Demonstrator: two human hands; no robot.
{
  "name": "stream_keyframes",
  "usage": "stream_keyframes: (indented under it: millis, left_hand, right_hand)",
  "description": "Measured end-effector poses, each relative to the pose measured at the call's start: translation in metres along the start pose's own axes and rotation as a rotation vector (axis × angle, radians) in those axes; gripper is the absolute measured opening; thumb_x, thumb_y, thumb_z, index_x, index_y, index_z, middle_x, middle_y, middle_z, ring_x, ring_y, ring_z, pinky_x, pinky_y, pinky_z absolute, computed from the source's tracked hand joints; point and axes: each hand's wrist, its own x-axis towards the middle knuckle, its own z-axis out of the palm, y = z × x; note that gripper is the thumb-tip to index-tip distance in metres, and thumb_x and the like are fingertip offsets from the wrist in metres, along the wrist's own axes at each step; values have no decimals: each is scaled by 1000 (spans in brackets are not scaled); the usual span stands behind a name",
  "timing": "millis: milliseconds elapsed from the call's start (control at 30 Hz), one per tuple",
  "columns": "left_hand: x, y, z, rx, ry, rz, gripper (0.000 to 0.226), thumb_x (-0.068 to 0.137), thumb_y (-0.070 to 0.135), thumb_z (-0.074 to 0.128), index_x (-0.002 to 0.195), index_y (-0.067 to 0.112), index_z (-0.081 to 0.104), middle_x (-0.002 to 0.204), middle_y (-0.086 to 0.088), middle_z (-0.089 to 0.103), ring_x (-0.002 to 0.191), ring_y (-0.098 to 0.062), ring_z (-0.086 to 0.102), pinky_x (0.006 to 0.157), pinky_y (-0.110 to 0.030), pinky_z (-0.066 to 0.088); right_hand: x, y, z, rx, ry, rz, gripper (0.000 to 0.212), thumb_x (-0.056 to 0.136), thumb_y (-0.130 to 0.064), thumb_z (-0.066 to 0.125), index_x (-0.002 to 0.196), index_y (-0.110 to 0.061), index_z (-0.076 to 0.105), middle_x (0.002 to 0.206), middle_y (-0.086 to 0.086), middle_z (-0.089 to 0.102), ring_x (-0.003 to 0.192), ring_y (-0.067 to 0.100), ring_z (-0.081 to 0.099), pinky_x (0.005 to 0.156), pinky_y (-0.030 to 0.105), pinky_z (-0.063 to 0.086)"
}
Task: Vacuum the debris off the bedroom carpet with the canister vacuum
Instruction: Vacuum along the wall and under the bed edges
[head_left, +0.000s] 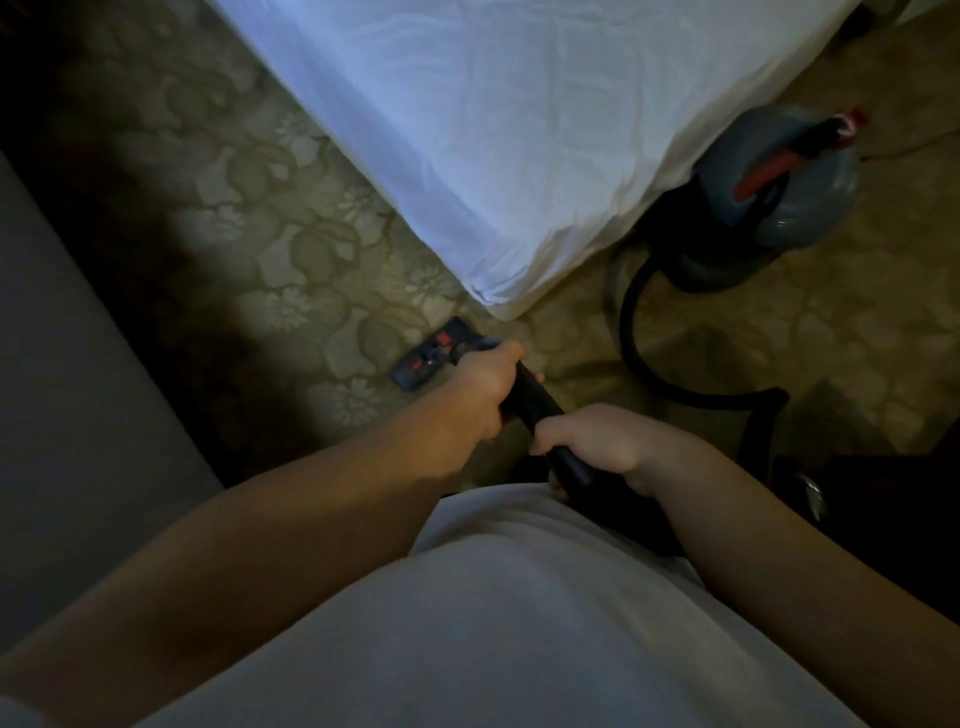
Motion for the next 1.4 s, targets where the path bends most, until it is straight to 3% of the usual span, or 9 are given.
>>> stream_keyframes:
  millis: [233,400,600,733,900,967,1067,1167,1400]
  left_hand:
    - [32,104,-49,-75,100,50,14,94,19,66,101,8,61,84,-12,67,68,-24,68,57,-36,57]
    - [56,189,-63,-145,89,34,9,97,15,63,99,6,62,73,-9,63,63,-20,62,55,-32,55]
    - [93,264,-83,-125,95,-14,14,98,14,62,102,1,59,77,-13,60,64,-24,60,41,-30,52]
    - [118,320,-100,-71,115,-1,22,97,18,62,113,2,59,77,-10,63,63,-23,62,53,-34,51]
    - [163,406,-144,74,110,-59,15,99,18,59,90,8,54,79,-10,57,67,-23,57,56,-37,49]
    - [179,443,-170,137,69,-82,18,99,25,59,91,8,56,83,-10,57,74,-25,58,63,-38,52]
    - [186,490,-212,138,-2,-114,15,98,22,61,105,9,59,82,-9,62,69,-23,60,50,-32,51]
    - [186,537,-242,114,-54,-128,16,98,16,61,112,10,56,74,-9,60,66,-22,60,53,-34,53]
    - [203,614,-295,189,-7,-114,5,97,13,59,96,9,56,64,-10,59,61,-23,57,69,-42,56]
  right_hand:
    - [60,-110,-3,-68,-32,-115,33,89,-24,74,108,2,68,75,17,75,66,29,74,58,33,58]
    - [93,-204,-22,-199,-54,-123,37,86,-31,71,100,3,74,81,20,79,69,31,76,84,49,62]
    - [131,-284,-31,-310,-16,-131,45,73,-38,72,103,-4,76,95,24,78,92,45,76,91,58,60]
    - [154,-338,-29,-265,49,-112,35,79,-36,70,93,-5,76,82,17,79,78,38,79,81,49,64]
    - [178,-429,-3,-188,90,-76,32,85,-37,74,94,-6,76,80,12,77,70,29,76,73,39,65]
    - [184,-473,11,-104,82,-69,31,86,-34,75,87,-4,77,82,15,78,75,33,77,75,42,64]
    - [182,-533,34,-109,77,-53,31,87,-37,76,85,-7,77,97,18,78,92,36,77,90,52,63]
    - [180,-587,52,-45,86,-9,33,85,-36,77,86,-3,78,90,18,78,84,37,78,85,52,64]
    - [209,-660,88,108,33,30,39,83,-37,78,99,-3,75,89,17,79,81,35,79,85,52,65]
